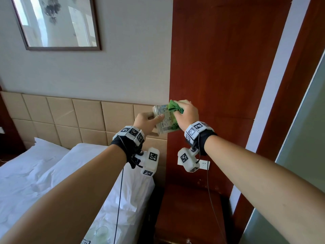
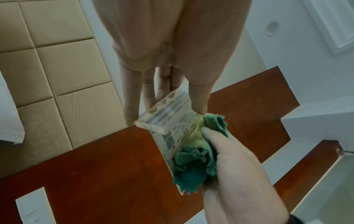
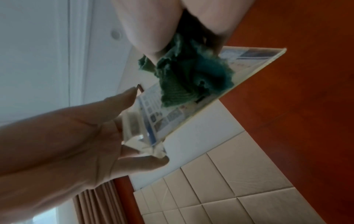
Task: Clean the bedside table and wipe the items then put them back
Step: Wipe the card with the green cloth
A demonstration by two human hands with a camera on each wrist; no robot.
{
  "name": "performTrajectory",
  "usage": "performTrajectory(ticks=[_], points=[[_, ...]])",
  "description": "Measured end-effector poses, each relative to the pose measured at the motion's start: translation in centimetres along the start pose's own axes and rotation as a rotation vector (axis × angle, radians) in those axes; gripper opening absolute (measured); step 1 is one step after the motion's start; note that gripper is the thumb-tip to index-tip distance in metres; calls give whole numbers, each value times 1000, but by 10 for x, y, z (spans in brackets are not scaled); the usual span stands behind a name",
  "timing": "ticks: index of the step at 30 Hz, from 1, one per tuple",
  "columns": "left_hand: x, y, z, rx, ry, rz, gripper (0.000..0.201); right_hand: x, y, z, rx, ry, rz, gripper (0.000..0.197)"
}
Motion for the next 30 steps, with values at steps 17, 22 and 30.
performTrajectory(ticks=[17, 22, 30], points=[[-15, -12, 5, 24, 27, 5, 31, 2, 4, 4, -113, -10, -63, 34], [-16, -16, 4, -16, 26, -23, 30, 18, -5, -4, 44, 103, 51, 33], [-33, -25, -16, 12, 98, -130, 35, 49, -9, -6, 81, 207, 323, 33]])
Point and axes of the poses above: each hand's wrist, its own y-axis away from the middle knuckle, its own z-axis out of the palm, x = y × z, the point moved 1 cm from there along -y, towards the middle knuckle, and after that the axes turned 1 degree about -y, right-handed, at the moved point
